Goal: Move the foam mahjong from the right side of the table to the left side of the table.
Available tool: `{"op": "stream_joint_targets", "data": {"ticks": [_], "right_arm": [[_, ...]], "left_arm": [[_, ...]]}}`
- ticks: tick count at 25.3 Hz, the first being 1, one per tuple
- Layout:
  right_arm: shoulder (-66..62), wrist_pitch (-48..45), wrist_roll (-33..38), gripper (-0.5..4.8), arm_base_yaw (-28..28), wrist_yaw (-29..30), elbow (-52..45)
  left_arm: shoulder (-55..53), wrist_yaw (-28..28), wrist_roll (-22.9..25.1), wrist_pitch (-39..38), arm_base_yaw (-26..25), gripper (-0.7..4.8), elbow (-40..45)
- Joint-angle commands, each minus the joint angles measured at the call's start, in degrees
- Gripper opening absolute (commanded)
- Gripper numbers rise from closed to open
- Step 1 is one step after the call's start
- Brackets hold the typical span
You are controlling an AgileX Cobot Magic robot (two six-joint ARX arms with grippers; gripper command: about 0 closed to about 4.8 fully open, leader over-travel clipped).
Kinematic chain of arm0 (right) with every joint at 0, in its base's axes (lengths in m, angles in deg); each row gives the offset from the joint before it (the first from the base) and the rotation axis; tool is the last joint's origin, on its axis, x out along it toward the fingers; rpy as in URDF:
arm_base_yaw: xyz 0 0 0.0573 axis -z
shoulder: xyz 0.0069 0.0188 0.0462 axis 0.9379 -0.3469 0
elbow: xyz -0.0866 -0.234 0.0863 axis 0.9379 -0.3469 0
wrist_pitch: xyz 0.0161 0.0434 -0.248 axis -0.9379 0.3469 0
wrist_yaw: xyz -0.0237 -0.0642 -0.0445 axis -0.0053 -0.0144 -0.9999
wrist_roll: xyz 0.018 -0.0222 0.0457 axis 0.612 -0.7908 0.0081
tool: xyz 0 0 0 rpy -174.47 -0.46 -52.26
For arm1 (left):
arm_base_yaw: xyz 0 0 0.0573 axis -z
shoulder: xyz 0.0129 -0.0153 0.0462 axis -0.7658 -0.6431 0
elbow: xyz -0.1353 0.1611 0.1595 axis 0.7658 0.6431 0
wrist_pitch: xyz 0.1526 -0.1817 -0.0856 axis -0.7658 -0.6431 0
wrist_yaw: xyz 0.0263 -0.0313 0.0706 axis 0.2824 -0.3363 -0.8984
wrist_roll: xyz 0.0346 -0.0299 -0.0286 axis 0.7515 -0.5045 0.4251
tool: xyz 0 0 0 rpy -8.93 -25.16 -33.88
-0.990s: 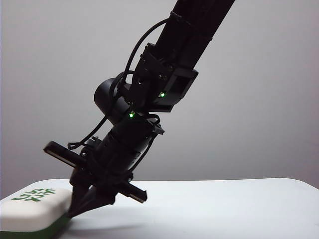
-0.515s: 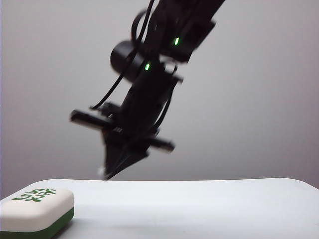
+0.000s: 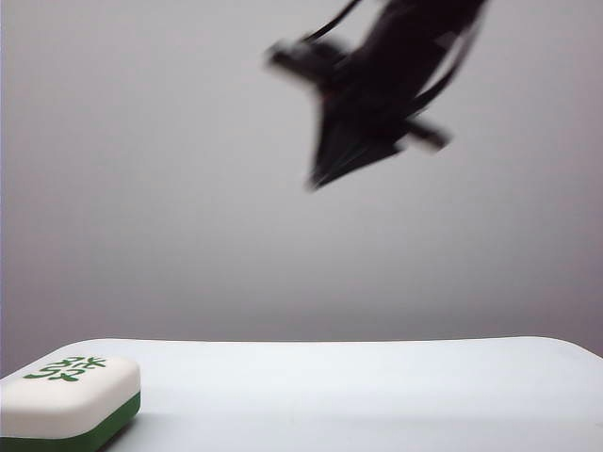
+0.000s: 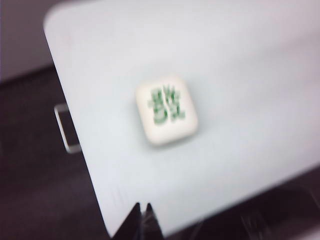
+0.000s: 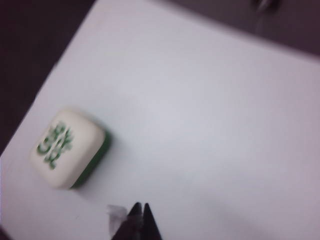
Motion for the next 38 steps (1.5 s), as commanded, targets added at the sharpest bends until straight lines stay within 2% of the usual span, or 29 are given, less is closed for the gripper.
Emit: {"op": "stream_joint_targets", "data": {"ticks": [1,2,7,8,11,19,22,24,26,29,31,35,38], "right_arm": [[10.14,-5.22,-0.24,-0.05,5.64,-1.75,-8.57],[14.1,-5.44,-1.51,-0.05,8.48,-1.88,-11.74],[23.89,-7.1,-1.92,-0.05,15.08,-2.1,-19.06],[27.8,-9.33,-1.9,-0.05,17.35,-2.1,-21.75],[32.76,-12.2,-1.92,-0.05,19.69,-2.58,-24.87],[43.17,-16.81,-7.67,-0.05,23.28,-9.4,-30.03],[46.05,-20.04,-7.89,-0.05,24.55,-10.16,-32.41],[48.06,-21.84,-7.87,-0.05,24.98,-10.32,-34.56],[50.34,-22.86,-7.85,-0.05,25.51,-10.38,-37.73],[53.92,-25.99,-6.58,-0.05,25.79,-10.43,-44.3],[57.13,-30.67,-4.2,-0.05,25.81,-12.04,-49.33],[62.25,-31.69,-3.96,-0.05,25.83,-13.88,-53.99],[68.3,-31.63,-3.98,-0.05,25.83,-14.84,-57.79]], "left_arm": [[0.02,-0.28,-0.74,4.96,-0.04,-0.05,0.07],[0.09,-0.96,-0.74,6.29,-0.04,-0.05,0.68],[3.23,-4.0,-1.53,10.8,-0.02,-0.05,4.61],[6.23,-4.35,-3.19,14.45,-0.04,-0.05,7.43],[11.41,-6.56,-4.42,19.82,-0.02,-0.05,11.67],[24.26,-10.36,-6.71,28.44,-0.02,-0.05,20.06],[27.63,-11.23,-10.1,31.69,-0.02,-0.05,22.21],[29.31,-12.26,-14.34,33.68,-0.02,-0.05,23.19],[29.97,-14.58,-14.8,36.06,-0.02,-0.05,24.26],[29.97,-14.84,-18.78,45.0,-0.02,-0.05,28.2],[29.97,-14.67,-18.8,51.12,-0.02,-0.05,32.02],[29.99,-14.82,-18.21,53.83,-0.02,-0.05,36.17],[30.29,-12.57,-15.98,57.48,-0.02,-0.05,41.77]]}}
